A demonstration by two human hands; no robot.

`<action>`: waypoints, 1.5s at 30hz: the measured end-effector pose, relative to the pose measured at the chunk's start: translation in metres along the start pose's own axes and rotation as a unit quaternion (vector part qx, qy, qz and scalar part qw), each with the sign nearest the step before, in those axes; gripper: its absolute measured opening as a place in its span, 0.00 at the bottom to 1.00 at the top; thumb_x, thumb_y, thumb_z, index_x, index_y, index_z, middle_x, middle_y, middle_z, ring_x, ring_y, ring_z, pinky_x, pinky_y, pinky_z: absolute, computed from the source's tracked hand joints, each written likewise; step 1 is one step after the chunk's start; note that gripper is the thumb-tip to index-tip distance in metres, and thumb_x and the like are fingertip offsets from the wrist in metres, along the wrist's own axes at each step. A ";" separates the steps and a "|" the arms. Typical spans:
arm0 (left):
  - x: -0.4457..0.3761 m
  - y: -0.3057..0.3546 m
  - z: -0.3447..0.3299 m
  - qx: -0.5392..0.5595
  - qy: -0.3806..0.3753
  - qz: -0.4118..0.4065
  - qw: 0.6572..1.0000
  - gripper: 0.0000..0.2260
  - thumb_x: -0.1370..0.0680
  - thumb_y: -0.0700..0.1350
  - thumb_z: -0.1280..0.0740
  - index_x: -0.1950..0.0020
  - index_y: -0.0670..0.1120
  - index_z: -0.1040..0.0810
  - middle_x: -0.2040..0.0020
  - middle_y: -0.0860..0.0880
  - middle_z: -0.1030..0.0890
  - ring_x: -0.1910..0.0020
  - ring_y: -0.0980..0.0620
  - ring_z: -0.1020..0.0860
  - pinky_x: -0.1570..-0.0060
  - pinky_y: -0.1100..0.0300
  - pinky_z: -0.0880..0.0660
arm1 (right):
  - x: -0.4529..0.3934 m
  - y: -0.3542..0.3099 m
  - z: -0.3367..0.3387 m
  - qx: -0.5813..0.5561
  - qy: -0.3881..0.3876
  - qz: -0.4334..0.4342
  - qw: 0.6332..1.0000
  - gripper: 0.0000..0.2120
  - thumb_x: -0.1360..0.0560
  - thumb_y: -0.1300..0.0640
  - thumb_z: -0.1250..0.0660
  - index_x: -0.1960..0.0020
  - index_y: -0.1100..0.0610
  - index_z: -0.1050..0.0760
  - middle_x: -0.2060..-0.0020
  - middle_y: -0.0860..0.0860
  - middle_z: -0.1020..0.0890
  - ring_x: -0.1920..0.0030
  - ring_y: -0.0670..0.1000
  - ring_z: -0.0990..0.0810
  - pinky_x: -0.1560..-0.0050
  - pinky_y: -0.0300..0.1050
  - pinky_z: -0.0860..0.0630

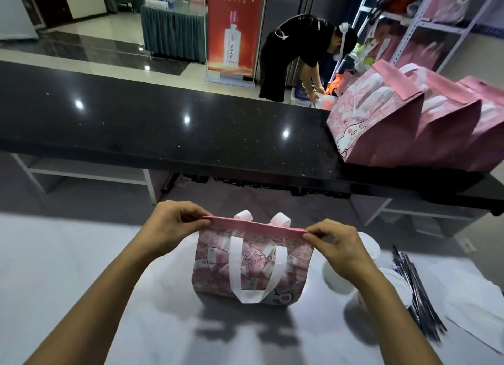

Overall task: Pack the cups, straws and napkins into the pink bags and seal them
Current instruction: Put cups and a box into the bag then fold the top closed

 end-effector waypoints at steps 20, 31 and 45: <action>-0.020 0.200 0.004 -0.092 0.257 -0.261 0.926 0.18 0.21 0.50 0.32 0.31 0.51 0.27 0.32 0.52 0.30 0.37 0.54 0.32 0.42 0.65 0.34 | -0.053 -0.136 0.182 -0.011 0.409 0.092 0.908 0.05 0.26 0.60 0.25 0.55 0.50 0.18 0.62 0.48 0.18 0.62 0.43 0.20 0.58 0.28 0.26; -0.074 0.154 -0.106 -0.068 0.095 -0.163 0.980 0.45 0.23 0.35 0.35 0.24 0.73 0.55 0.20 0.58 0.48 0.27 0.55 0.36 0.33 0.54 0.28 | -0.089 -0.107 0.112 -0.062 0.404 0.052 0.911 0.08 0.24 0.56 0.28 0.51 0.51 0.27 0.62 0.43 0.20 0.61 0.40 0.19 0.60 0.28 0.26; -0.188 0.162 -0.117 -0.066 0.088 -0.146 0.983 0.41 0.25 0.28 0.44 0.23 0.68 0.43 0.25 0.57 0.37 0.29 0.57 0.32 0.34 0.63 0.30 | -0.118 0.004 0.075 -0.043 0.320 -0.050 0.945 0.37 0.25 0.60 0.28 0.22 0.43 0.39 0.36 0.35 0.28 0.36 0.37 0.31 0.36 0.27 0.36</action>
Point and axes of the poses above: each hand's wrist, its own x-axis away from the middle knuckle, its own z-axis out of the back of the hand, y = z × x, the point moved 3 cm from there along -x, towards the middle knuckle
